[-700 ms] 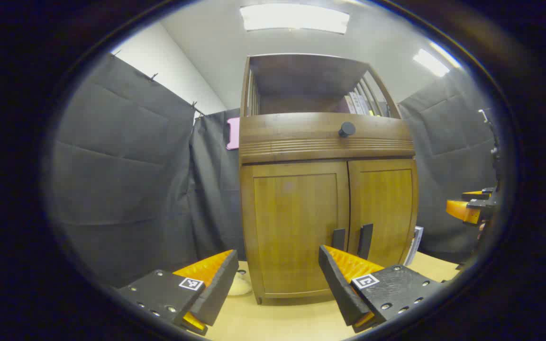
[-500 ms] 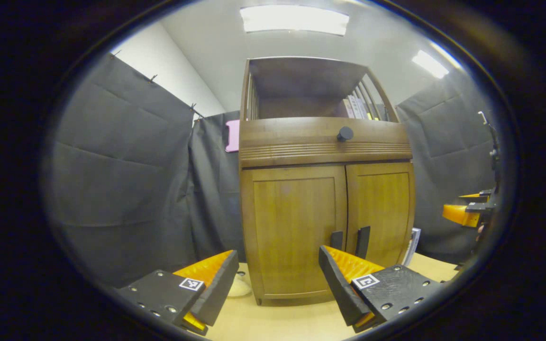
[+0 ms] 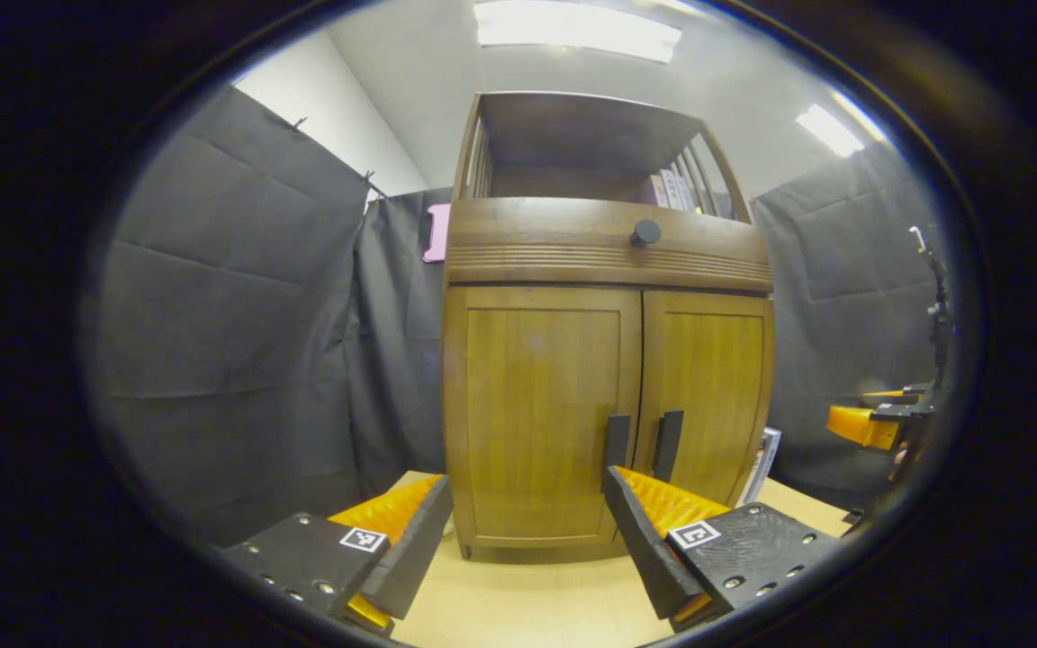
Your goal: Open the right door of the double-door shoe cabinet with the right hand, and open the left door with the left hand.
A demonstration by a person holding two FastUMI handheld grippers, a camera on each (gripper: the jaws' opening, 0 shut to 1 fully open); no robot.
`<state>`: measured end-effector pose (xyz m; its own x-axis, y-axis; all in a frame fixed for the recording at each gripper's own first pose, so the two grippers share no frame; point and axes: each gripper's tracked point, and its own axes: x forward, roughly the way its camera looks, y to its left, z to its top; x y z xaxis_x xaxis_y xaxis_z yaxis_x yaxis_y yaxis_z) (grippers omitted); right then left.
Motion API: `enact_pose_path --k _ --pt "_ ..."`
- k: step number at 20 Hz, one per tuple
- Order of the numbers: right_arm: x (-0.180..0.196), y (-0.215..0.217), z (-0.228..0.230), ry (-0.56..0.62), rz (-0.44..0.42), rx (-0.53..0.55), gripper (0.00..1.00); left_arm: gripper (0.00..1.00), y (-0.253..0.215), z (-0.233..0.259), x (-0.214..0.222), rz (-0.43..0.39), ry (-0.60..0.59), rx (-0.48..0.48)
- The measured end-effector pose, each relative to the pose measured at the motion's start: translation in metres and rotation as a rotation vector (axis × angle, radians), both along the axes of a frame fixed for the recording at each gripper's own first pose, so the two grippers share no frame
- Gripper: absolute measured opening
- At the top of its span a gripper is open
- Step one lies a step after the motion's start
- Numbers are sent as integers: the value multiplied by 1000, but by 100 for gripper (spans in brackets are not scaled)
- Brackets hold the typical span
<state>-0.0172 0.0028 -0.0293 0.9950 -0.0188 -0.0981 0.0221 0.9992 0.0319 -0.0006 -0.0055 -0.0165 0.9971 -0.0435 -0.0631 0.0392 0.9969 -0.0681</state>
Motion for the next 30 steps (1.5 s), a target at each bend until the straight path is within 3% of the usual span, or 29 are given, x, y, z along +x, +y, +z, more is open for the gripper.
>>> enact_pose_path --k 10,19,23,30 --pt "23 31 -3 38 65 52 97 100 1 -10 -6 47 87 -31" --pt "87 86 11 17 149 59 96 100 28 -33 -27 131 168 -50" --pt "117 113 -10 70 194 56 96 97 44 -39 -32 174 191 -54" --pt "164 141 -36 118 201 2 97 100 59 -46 -39 220 226 -40"
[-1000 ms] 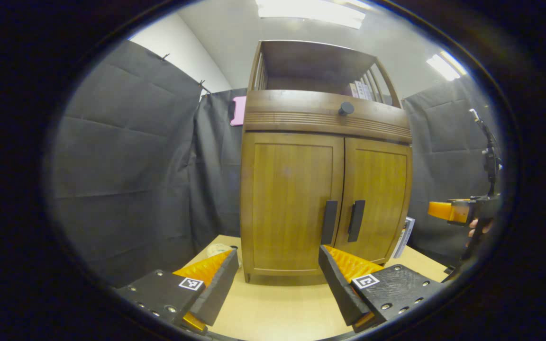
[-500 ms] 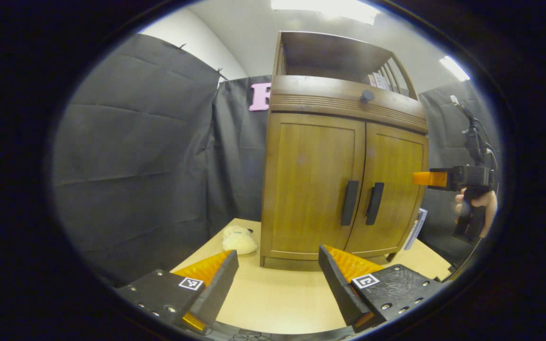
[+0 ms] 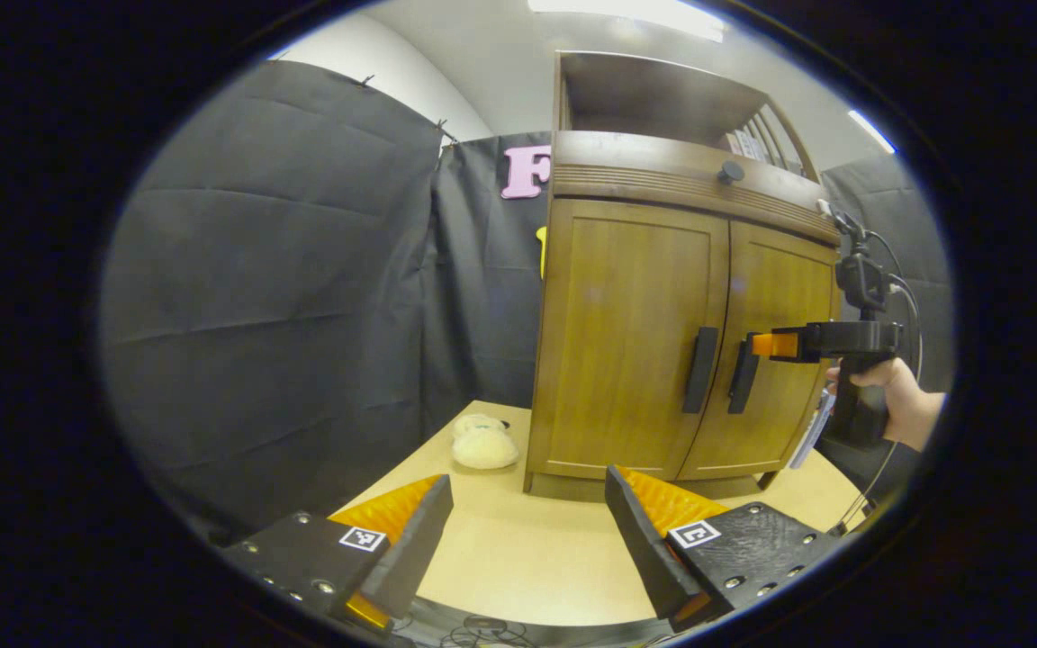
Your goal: Open the right door of the double-door shoe cabinet with the right hand, and open the left door with the left hand.
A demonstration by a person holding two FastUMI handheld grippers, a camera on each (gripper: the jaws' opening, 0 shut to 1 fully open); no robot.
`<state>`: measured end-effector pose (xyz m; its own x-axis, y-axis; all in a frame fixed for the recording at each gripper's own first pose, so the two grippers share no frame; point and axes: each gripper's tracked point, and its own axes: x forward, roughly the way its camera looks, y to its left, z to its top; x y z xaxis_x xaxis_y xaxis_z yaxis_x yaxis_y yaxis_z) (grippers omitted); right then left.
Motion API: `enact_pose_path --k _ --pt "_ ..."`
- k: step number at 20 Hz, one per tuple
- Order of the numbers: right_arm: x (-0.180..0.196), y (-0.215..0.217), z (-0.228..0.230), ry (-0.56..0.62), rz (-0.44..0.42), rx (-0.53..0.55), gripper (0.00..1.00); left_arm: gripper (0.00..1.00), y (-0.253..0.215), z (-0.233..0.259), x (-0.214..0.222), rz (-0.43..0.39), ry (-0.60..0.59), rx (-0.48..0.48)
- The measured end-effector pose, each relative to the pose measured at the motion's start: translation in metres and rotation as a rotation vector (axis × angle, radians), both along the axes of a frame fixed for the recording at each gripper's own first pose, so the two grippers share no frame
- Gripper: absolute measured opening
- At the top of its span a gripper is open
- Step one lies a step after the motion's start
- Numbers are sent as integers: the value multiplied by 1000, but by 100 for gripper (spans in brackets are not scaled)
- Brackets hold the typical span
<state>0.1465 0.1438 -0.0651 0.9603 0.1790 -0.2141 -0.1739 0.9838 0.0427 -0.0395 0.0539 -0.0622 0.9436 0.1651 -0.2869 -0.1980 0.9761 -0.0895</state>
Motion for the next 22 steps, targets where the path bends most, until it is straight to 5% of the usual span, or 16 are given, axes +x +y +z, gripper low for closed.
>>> enact_pose_path --k 6,8,11,13,22 --pt "26 10 -13 28 12 -9 89 100 6 2 -4 18 14 6" --pt "28 15 -13 31 22 -30 78 100 6 2 -4 20 18 7" --pt "30 21 -12 22 41 -43 46 100 6 4 -6 22 14 9" --pt "32 21 -13 18 40 -32 37 100 6 3 -6 20 9 9" --pt "27 22 -14 44 68 20 29 100 3 6 -6 2 11 16"
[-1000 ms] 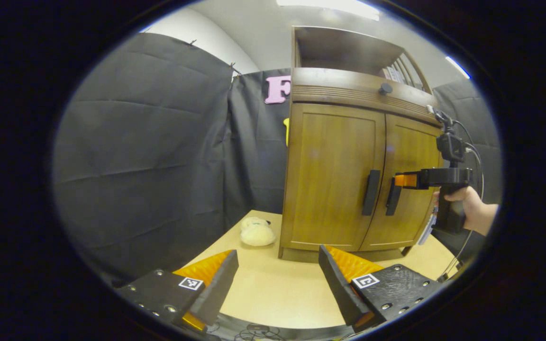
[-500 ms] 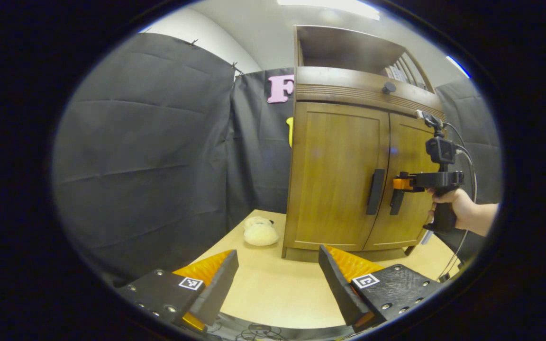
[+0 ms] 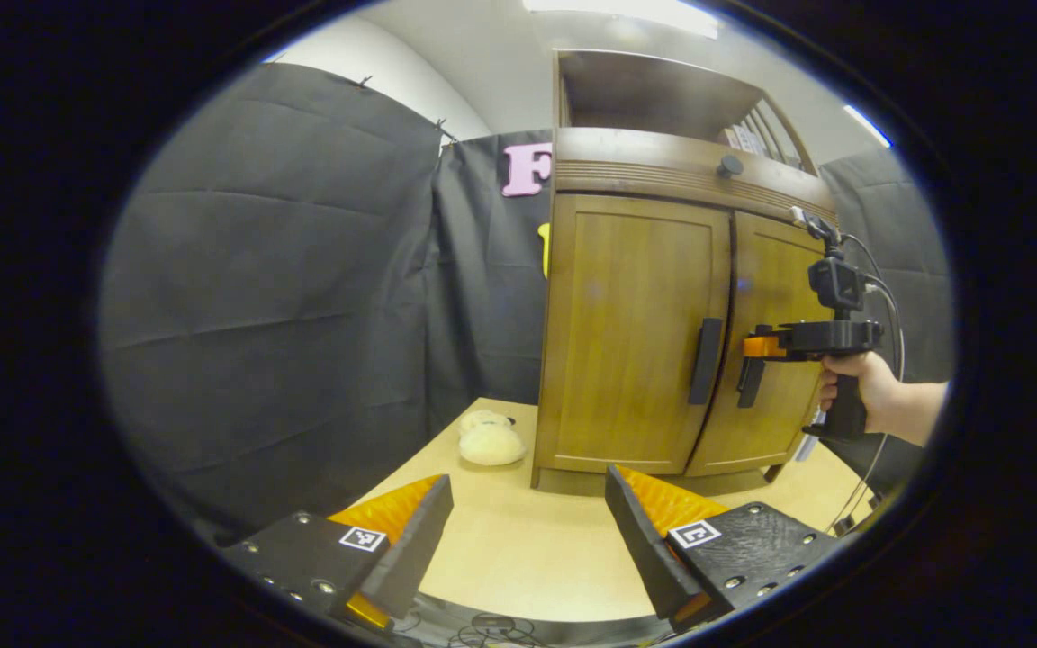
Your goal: Open the right door of the double-door shoe cabinet with the right hand, and open the left door with the left hand.
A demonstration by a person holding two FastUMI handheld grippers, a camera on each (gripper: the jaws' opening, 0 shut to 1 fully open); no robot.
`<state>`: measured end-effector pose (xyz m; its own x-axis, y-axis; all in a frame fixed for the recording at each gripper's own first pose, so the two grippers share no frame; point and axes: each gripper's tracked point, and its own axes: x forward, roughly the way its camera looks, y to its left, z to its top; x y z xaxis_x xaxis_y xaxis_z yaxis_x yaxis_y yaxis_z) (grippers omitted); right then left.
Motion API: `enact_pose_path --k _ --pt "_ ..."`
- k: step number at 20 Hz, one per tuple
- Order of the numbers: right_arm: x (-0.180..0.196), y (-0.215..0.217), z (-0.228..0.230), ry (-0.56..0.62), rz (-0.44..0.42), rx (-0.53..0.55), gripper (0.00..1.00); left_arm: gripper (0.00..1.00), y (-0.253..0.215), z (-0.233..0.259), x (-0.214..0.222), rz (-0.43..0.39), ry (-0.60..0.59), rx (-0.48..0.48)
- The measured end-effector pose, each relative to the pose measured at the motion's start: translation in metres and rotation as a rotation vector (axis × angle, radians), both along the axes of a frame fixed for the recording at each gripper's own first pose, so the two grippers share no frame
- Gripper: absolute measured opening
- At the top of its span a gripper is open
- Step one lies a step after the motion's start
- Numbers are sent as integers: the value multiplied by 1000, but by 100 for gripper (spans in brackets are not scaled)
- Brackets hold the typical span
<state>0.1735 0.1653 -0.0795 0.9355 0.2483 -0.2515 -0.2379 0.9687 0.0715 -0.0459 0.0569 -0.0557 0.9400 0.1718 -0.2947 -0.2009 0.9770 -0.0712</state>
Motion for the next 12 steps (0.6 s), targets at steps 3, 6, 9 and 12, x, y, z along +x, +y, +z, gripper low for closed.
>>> enact_pose_path --k 3,6,9,12 --pt "1 -2 0 -5 21 -6 29 100 -3 1 1 -9 -2 7" --pt "4 -3 0 -2 32 6 29 100 -6 4 0 -19 -4 10" --pt "5 -5 -1 1 38 9 29 100 -10 4 -2 -35 -3 16" --pt "6 -6 -1 6 45 16 29 100 -20 4 -2 -52 1 13"
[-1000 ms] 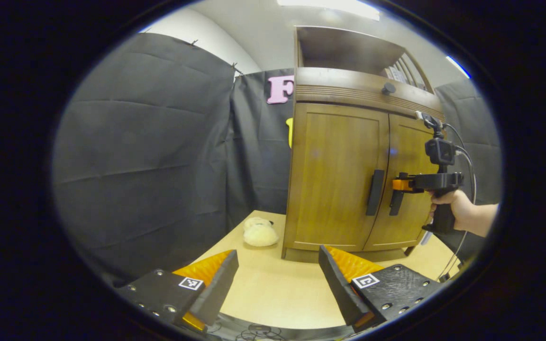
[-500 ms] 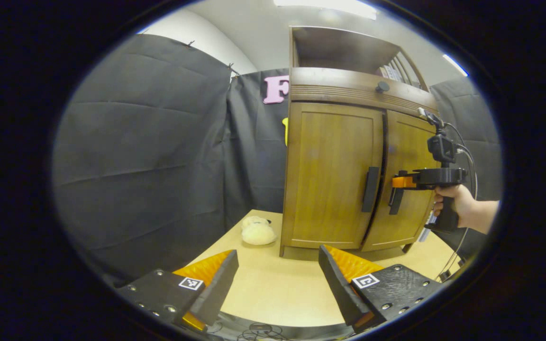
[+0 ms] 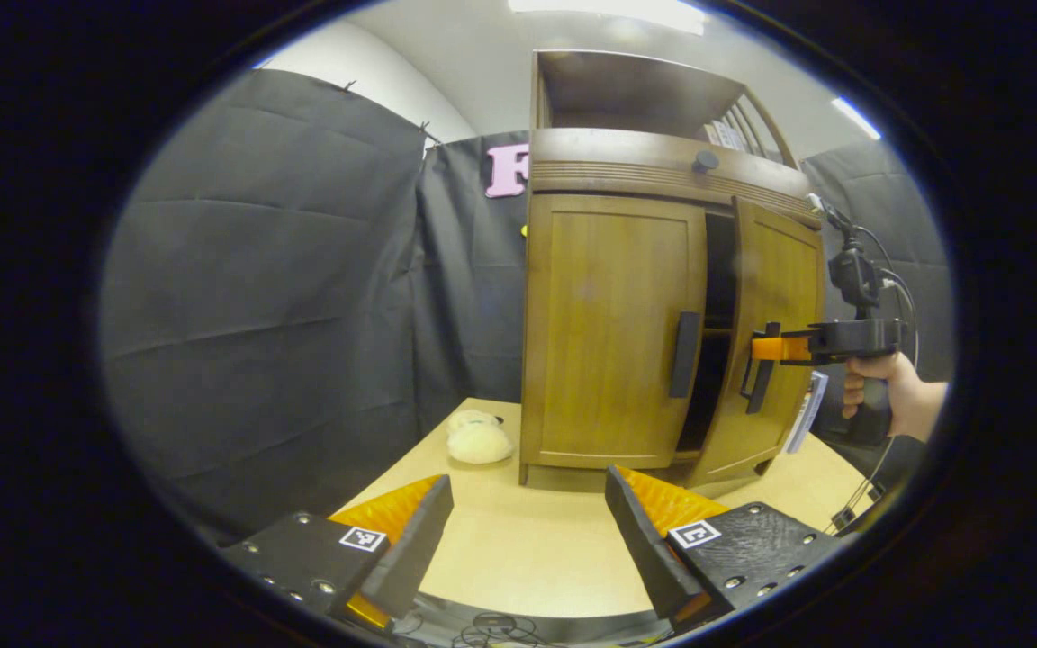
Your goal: Open the right door of the double-door shoe cabinet with the right hand, and open the left door with the left hand.
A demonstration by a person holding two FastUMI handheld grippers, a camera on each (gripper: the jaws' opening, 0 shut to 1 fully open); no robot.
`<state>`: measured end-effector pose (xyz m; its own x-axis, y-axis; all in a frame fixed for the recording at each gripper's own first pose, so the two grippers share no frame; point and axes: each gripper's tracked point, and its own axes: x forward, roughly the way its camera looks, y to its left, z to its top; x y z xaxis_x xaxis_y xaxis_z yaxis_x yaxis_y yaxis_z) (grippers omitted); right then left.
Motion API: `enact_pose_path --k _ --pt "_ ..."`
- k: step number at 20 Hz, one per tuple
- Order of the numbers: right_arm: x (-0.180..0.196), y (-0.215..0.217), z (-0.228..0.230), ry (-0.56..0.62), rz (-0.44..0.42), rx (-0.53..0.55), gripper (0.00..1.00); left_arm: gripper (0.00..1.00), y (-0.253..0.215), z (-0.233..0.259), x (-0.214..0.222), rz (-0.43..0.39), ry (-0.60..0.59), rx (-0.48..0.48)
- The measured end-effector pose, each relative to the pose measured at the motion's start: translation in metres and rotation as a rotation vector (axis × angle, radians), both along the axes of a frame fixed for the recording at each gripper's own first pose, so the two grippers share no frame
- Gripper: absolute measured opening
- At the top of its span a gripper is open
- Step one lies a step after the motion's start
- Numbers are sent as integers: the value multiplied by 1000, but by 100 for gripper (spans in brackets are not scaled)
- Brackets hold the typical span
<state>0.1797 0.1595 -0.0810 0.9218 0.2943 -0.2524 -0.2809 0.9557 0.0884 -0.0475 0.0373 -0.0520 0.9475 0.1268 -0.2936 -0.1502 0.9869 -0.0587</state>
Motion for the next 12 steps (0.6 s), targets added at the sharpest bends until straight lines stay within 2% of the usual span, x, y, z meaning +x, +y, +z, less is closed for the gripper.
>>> enact_pose_path --k 9,12 --pt "5 -5 0 11 7 21 29 100 -28 9 0 -46 -14 11" --pt "5 -7 3 15 5 25 27 100 -35 10 2 -61 -16 12"
